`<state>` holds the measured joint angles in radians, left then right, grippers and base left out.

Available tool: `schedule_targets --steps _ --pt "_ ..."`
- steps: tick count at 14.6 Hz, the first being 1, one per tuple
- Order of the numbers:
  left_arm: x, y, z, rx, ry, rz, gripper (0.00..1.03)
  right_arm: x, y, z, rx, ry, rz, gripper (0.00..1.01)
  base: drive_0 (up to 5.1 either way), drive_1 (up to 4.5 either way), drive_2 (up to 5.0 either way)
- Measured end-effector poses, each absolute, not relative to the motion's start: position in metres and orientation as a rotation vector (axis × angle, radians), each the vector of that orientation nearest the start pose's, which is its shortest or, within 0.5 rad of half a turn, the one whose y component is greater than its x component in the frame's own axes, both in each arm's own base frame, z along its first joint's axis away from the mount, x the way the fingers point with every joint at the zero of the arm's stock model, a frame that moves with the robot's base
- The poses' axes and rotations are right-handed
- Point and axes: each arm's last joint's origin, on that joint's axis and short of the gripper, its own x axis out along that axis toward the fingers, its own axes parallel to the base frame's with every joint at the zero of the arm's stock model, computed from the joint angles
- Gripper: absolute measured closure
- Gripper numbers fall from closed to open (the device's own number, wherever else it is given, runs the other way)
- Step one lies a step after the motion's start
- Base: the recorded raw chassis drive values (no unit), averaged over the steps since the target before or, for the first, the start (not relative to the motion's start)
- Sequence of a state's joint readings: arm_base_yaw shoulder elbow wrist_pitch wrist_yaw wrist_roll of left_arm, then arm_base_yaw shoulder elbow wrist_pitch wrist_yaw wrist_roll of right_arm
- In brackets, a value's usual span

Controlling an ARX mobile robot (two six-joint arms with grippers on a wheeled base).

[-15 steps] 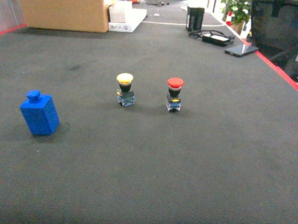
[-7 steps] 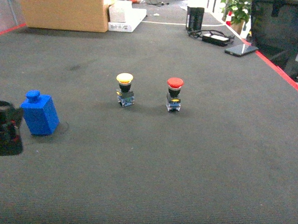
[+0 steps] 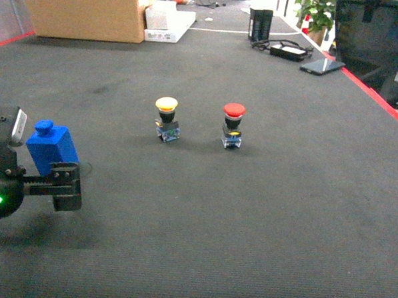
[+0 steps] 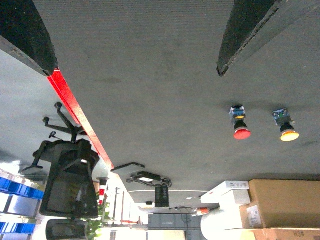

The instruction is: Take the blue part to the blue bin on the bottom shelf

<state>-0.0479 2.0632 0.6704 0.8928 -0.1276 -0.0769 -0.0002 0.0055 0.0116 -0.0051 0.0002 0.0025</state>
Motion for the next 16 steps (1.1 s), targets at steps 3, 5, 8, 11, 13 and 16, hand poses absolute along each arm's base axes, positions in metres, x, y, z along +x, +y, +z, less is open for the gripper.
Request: schedule_targets --steps 3,5,8,11,13,16 --pt "0.362 -0.003 0.054 -0.031 0.466 0.098 0.05 0.097 0.0 0.167 0.002 -0.001 0.0 0.03 0.0 0.0 0.0" --pt "0.377 -0.002 0.056 -0.021 0.429 0.076 0.1 0.097 0.0 0.167 0.002 -0.001 0.0 0.03 0.0 0.0 0.0" --pt "0.387 -0.006 0.05 0.002 0.432 0.053 0.45 0.097 0.0 0.167 0.002 -0.001 0.0 0.03 0.0 0.0 0.0" --pt "0.388 -0.006 0.051 0.003 0.412 0.064 0.59 0.097 0.0 0.167 0.002 -0.001 0.0 0.03 0.0 0.0 0.0" --pt "0.369 -0.003 0.054 -0.008 0.375 0.096 0.59 0.097 0.0 0.167 0.002 -0.001 0.0 0.03 0.0 0.0 0.0" --pt "0.284 -0.007 0.083 -0.002 0.238 0.185 0.59 0.097 0.0 0.167 0.002 -0.001 0.0 0.03 0.0 0.0 0.0"
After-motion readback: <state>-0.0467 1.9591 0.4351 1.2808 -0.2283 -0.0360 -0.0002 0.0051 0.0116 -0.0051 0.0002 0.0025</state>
